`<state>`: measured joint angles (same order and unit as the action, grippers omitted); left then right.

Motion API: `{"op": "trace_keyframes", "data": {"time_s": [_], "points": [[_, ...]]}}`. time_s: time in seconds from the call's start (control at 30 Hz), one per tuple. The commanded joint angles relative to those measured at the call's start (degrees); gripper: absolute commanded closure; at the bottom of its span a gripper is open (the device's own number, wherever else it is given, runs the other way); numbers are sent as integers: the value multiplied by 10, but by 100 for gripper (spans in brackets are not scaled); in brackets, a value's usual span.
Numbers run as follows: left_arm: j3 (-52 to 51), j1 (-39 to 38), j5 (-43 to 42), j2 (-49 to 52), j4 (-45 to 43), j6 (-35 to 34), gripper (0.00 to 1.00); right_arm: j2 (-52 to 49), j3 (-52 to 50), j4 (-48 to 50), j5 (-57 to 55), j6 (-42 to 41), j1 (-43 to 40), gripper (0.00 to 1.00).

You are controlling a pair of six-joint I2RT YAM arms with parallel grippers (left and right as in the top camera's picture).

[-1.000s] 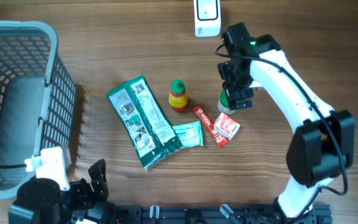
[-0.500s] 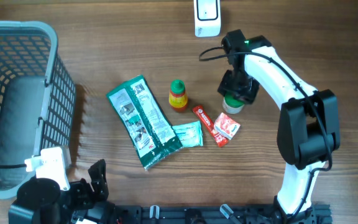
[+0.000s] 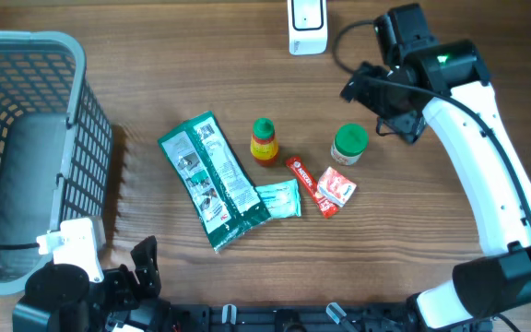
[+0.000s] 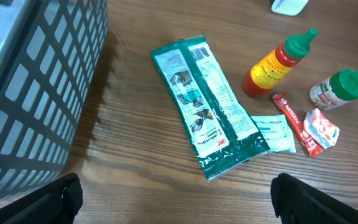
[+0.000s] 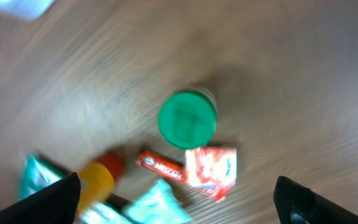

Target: Scan the item barcode

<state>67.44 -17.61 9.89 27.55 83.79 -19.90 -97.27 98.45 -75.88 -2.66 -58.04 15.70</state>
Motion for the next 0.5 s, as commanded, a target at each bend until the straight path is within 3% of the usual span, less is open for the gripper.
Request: {"op": "trace_keyframes", "data": {"time_s": [0.0, 0.07, 0.23, 0.4, 0.47], "points": [[0, 3, -5, 2, -1, -5, 0, -26, -60, -4, -1, -404, -8, 0], [0, 3, -5, 2, -1, -5, 0, -37, -83, 17, 0, -449, -8, 0], [0, 3, -5, 2, -1, -5, 0, -102, -105, 73, 49, -454, -8, 0], [0, 3, -5, 2, -1, -5, 0, -188, -104, 134, 73, -392, -8, 0], [0, 3, -5, 2, -1, -5, 0, -192, -105, 133, 61, -328, -8, 15]]}}
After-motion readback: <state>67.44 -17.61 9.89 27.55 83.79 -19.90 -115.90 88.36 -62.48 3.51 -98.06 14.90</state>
